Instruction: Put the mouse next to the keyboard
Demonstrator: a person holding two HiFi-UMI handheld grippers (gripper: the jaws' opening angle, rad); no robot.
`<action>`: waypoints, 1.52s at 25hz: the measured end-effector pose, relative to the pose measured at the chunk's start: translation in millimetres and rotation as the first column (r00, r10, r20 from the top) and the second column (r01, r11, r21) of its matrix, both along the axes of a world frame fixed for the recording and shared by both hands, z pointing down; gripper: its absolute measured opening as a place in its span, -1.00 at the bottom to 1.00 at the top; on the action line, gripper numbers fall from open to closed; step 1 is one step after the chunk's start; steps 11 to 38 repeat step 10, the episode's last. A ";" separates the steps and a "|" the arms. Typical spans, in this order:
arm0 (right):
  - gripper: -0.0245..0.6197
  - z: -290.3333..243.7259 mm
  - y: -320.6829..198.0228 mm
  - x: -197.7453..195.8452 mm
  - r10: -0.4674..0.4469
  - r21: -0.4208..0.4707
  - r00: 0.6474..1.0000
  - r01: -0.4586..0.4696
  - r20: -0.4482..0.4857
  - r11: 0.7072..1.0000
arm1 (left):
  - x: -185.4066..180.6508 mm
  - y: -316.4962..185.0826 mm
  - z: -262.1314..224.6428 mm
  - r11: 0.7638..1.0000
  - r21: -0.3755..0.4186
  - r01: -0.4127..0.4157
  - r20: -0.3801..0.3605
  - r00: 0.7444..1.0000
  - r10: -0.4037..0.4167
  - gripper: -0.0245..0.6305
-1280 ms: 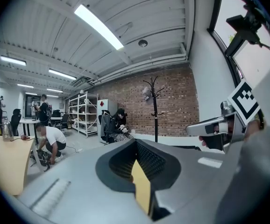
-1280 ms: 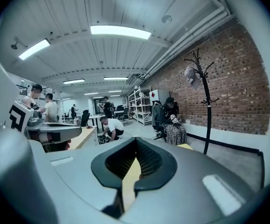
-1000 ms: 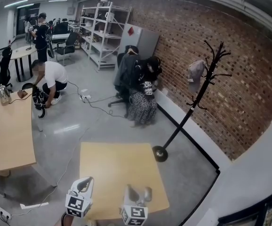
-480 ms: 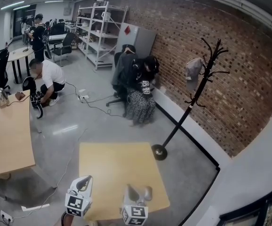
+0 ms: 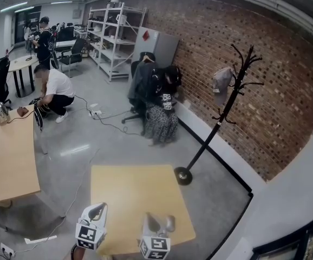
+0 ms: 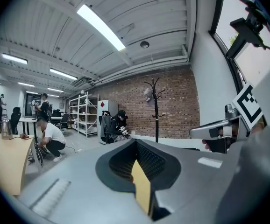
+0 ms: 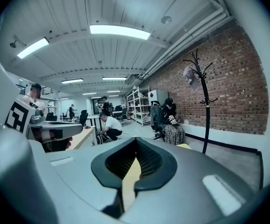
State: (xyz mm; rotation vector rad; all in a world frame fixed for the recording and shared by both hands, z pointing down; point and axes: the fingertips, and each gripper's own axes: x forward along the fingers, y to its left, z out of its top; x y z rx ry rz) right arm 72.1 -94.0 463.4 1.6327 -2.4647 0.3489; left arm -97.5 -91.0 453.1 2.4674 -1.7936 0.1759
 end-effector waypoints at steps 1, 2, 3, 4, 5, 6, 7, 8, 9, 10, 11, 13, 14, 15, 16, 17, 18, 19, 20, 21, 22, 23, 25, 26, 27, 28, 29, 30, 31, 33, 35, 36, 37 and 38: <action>-0.88 0.8 -1.0 0.8 0.000 -0.001 1.000 0.000 -0.002 1.000 | 0.8 -1.0 0.7 1.000 0.001 0.000 0.000 1.000 0.000 -0.93; -0.88 1.6 -1.8 1.5 0.000 -0.002 1.000 0.000 -0.001 1.000 | 1.3 -1.8 1.4 1.000 0.000 0.000 0.001 1.000 0.000 -0.93; -0.88 2.1 -2.3 2.0 0.001 -0.004 1.000 -0.001 -0.001 1.000 | 1.7 -2.3 2.1 1.000 -0.001 0.000 0.002 1.000 0.000 -0.93; -0.88 2.3 -2.4 2.3 0.001 -0.006 1.000 -0.001 0.000 1.000 | 2.0 -2.5 2.6 1.000 -0.003 0.000 0.003 1.000 0.000 -0.93; -0.88 2.2 -2.1 2.2 0.002 -0.007 1.000 -0.002 0.001 1.000 | 1.9 -2.3 2.9 1.000 -0.006 0.000 0.002 1.000 0.000 -0.93; -0.88 2.1 -1.5 1.8 0.003 -0.008 1.000 -0.003 0.001 1.000 | 1.5 -1.8 3.0 1.000 -0.008 0.000 0.002 1.000 0.000 -0.93; -0.88 2.0 -0.8 1.2 0.004 -0.008 1.000 -0.004 0.000 1.000 | 0.9 -1.1 3.0 1.000 -0.009 0.000 0.001 1.000 0.000 -0.93; -0.88 1.9 0.0 0.5 0.005 -0.007 1.000 -0.005 0.000 1.000 | 0.2 -0.4 2.9 1.000 -0.008 0.000 0.001 1.000 0.000 -0.93; -0.88 1.7 0.7 -0.1 0.006 -0.006 1.000 -0.006 -0.001 1.000 | -0.3 0.2 2.7 1.000 -0.007 0.000 0.000 1.000 0.000 -0.93; -0.88 1.5 1.4 -0.7 0.006 -0.004 1.000 -0.006 -0.001 1.000 | -0.8 0.7 2.4 1.000 -0.006 -0.001 -0.001 1.000 0.001 -0.93; -0.88 1.5 1.4 -0.7 0.006 -0.004 1.000 -0.006 -0.001 1.000 | -0.8 0.7 2.4 1.000 -0.006 -0.001 -0.001 1.000 0.001 -0.93; -0.88 1.5 1.4 -0.7 0.006 -0.004 1.000 -0.006 -0.001 1.000 | -0.8 0.7 2.4 1.000 -0.006 -0.001 -0.001 1.000 0.001 -0.93; -0.88 1.5 1.4 -0.7 0.006 -0.004 1.000 -0.006 -0.001 1.000 | -0.8 0.7 2.4 1.000 -0.006 -0.001 -0.001 1.000 0.001 -0.93; -0.88 1.5 1.4 -0.7 0.006 -0.004 1.000 -0.006 -0.001 1.000 | -0.8 0.7 2.4 1.000 -0.006 -0.001 -0.001 1.000 0.001 -0.93; -0.88 1.5 1.4 -0.7 0.006 -0.004 1.000 -0.006 -0.001 1.000 | -0.8 0.7 2.4 1.000 -0.006 -0.001 -0.001 1.000 0.001 -0.93; -0.88 1.5 1.4 -0.7 0.006 -0.004 1.000 -0.006 -0.001 1.000 | -0.8 0.7 2.4 1.000 -0.006 -0.001 -0.001 1.000 0.001 -0.93; -0.88 1.5 1.4 -0.7 0.006 -0.004 1.000 -0.006 -0.001 1.000 | -0.8 0.7 2.4 1.000 -0.006 -0.001 -0.001 1.000 0.001 -0.93; -0.88 1.5 1.4 -0.7 0.006 -0.004 1.000 -0.006 -0.001 1.000 | -0.8 0.7 2.4 1.000 -0.006 -0.001 -0.001 1.000 0.001 -0.93; -0.88 1.5 1.4 -0.7 0.006 -0.004 1.000 -0.006 -0.001 1.000 | -0.8 0.7 2.4 1.000 -0.006 -0.001 -0.001 1.000 0.001 -0.93; -0.88 1.5 1.4 -0.7 0.006 -0.004 1.000 -0.006 -0.001 1.000 | -0.8 0.7 2.4 1.000 -0.006 -0.001 -0.001 1.000 0.001 -0.93; -0.88 1.5 1.4 -0.7 0.006 -0.004 1.000 -0.006 -0.001 1.000 | -0.8 0.7 2.4 1.000 -0.006 -0.001 -0.001 1.000 0.001 -0.93; -0.88 1.5 1.4 -0.7 0.006 -0.004 1.000 -0.006 -0.001 1.000 | -0.8 0.7 2.4 1.000 -0.006 -0.001 -0.001 1.000 0.001 -0.93; -0.88 1.5 1.4 -0.7 0.006 -0.004 1.000 -0.006 -0.001 1.000 | -0.8 0.7 2.4 1.000 -0.006 -0.001 -0.001 1.000 0.001 -0.93; -0.88 1.5 1.4 -0.7 0.006 -0.004 1.000 -0.006 -0.001 1.000 | -0.8 0.7 2.4 1.000 -0.006 -0.001 -0.001 1.000 0.001 -0.93; -0.88 1.5 1.4 -0.7 0.006 -0.004 1.000 -0.006 -0.001 1.000 | -0.8 0.7 2.4 1.000 -0.006 -0.001 -0.001 1.000 0.001 -0.93; -0.88 1.5 1.4 -0.7 0.006 -0.004 1.000 -0.006 -0.001 1.000 | -0.8 0.7 2.4 1.000 -0.006 -0.001 -0.001 1.000 0.001 -0.93; -0.88 1.5 1.4 -0.7 0.006 -0.004 1.000 -0.006 -0.001 1.000 | -0.8 0.7 2.4 1.000 -0.006 -0.001 -0.001 1.000 0.001 -0.93; -0.88 1.5 1.4 -0.7 0.006 -0.004 1.000 -0.006 -0.001 1.000 | -0.8 0.7 2.4 1.000 -0.006 -0.001 -0.001 1.000 0.001 -0.93; -0.88 1.5 1.4 -0.7 0.006 -0.004 1.000 -0.006 -0.001 1.000 | -0.8 0.7 2.4 1.000 -0.006 -0.001 -0.001 1.000 0.001 -0.93; -0.88 1.5 1.4 -0.7 0.006 -0.004 1.000 -0.006 -0.001 1.000 | -0.8 0.7 2.4 1.000 -0.006 -0.001 -0.001 1.000 0.001 -0.93; -0.88 1.5 1.4 -0.7 0.006 -0.004 1.000 -0.006 -0.001 1.000 | -0.8 0.7 2.4 1.000 -0.006 -0.001 -0.001 1.000 0.001 -0.93; -0.88 1.5 1.4 -0.7 0.006 -0.004 1.000 -0.006 -0.001 1.000 | -0.8 0.7 2.4 1.000 -0.006 -0.001 -0.001 1.000 0.001 -0.93; -0.88 1.5 1.4 -0.7 0.006 -0.004 1.000 -0.006 -0.001 1.000 | -0.8 0.7 2.4 1.000 -0.006 -0.001 -0.001 1.000 0.001 -0.93; -0.88 1.5 1.4 -0.7 0.006 -0.004 1.000 -0.006 -0.001 1.000 | -0.8 0.7 2.4 1.000 -0.006 -0.001 -0.001 1.000 0.001 -0.93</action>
